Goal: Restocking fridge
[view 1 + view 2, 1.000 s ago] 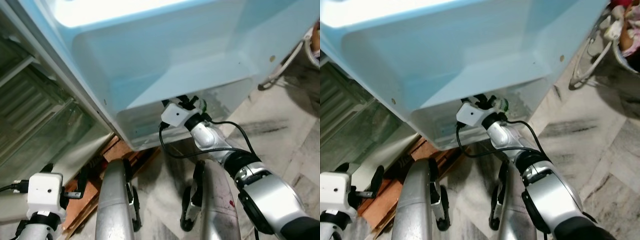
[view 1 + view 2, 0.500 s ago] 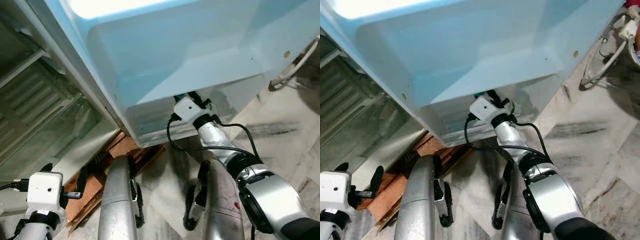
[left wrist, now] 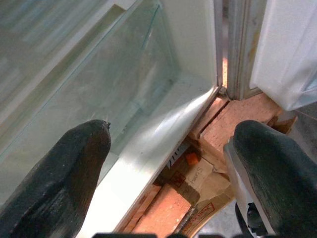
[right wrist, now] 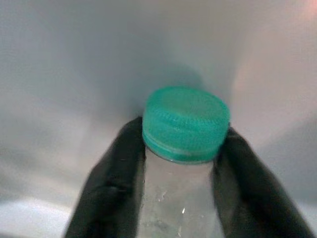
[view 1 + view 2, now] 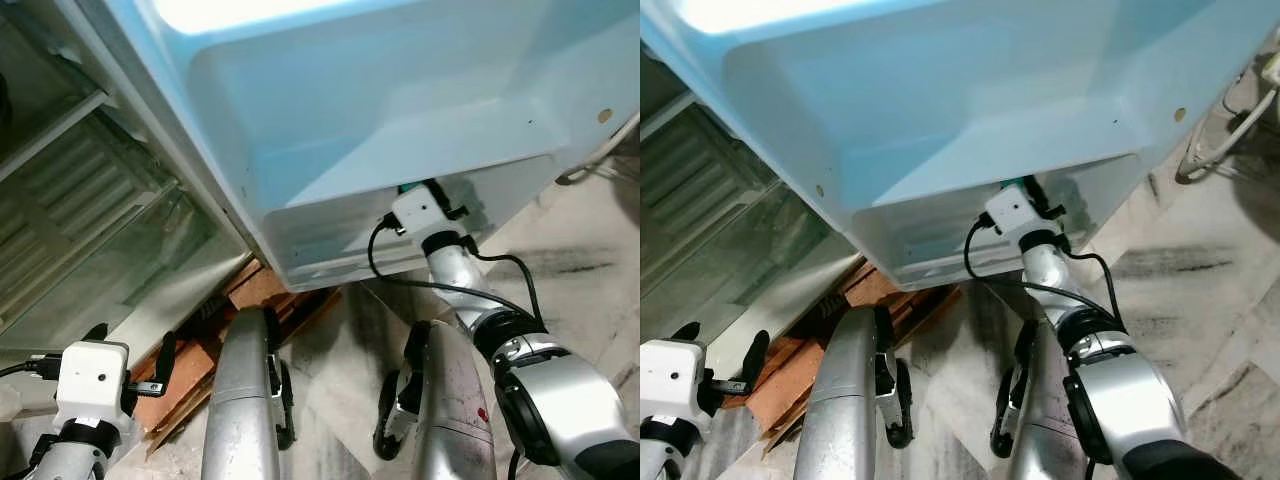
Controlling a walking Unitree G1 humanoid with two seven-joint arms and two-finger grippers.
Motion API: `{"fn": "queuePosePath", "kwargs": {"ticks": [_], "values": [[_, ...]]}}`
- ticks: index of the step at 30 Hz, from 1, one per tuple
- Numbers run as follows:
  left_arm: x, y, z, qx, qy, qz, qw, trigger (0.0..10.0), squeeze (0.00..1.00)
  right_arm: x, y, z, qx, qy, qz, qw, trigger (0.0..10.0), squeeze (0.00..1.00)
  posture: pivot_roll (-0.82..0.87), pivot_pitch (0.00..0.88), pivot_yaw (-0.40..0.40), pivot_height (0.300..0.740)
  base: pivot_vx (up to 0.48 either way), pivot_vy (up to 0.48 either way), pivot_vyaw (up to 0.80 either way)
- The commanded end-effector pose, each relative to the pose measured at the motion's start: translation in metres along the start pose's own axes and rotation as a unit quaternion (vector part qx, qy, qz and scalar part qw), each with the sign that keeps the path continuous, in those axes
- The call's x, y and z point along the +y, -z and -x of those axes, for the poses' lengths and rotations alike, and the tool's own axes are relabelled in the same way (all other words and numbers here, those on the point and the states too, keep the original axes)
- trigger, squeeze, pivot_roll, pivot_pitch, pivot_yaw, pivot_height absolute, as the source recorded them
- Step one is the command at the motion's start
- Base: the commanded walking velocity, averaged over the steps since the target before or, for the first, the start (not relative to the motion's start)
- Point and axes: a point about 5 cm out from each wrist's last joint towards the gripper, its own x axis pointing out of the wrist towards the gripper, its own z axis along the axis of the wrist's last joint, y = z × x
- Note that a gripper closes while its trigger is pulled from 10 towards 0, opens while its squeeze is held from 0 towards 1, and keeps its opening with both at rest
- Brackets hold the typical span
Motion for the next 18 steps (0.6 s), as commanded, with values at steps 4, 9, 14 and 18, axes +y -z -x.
{"fn": "queuePosePath", "kwargs": {"ticks": [4,9,14,18], "values": [[0.000,0.010,0.003,0.025,0.004,-0.003,1.000,10.0,0.00,-0.024,0.024,0.006,0.060,0.048,0.010,0.997,10.0,1.00,0.26,0.373,0.063,0.572,0.000,0.000,0.00],[-0.001,0.011,0.001,0.027,0.008,-0.002,1.000,10.0,0.00,-0.029,0.022,0.004,0.053,0.052,0.007,0.997,10.0,1.00,0.26,0.361,0.063,0.572,0.000,0.000,0.00],[-0.003,0.013,-0.005,0.025,0.011,-0.002,1.000,10.0,0.00,-0.039,0.019,0.000,0.049,0.066,-0.002,0.997,10.0,1.00,0.24,0.338,0.059,0.572,0.000,0.000,0.00],[-0.003,0.015,-0.015,0.017,0.012,-0.002,1.000,10.0,0.00,-0.044,0.012,-0.005,0.042,0.068,-0.038,0.996,10.0,1.00,0.22,0.294,0.051,0.572,0.000,0.000,0.00]]}}
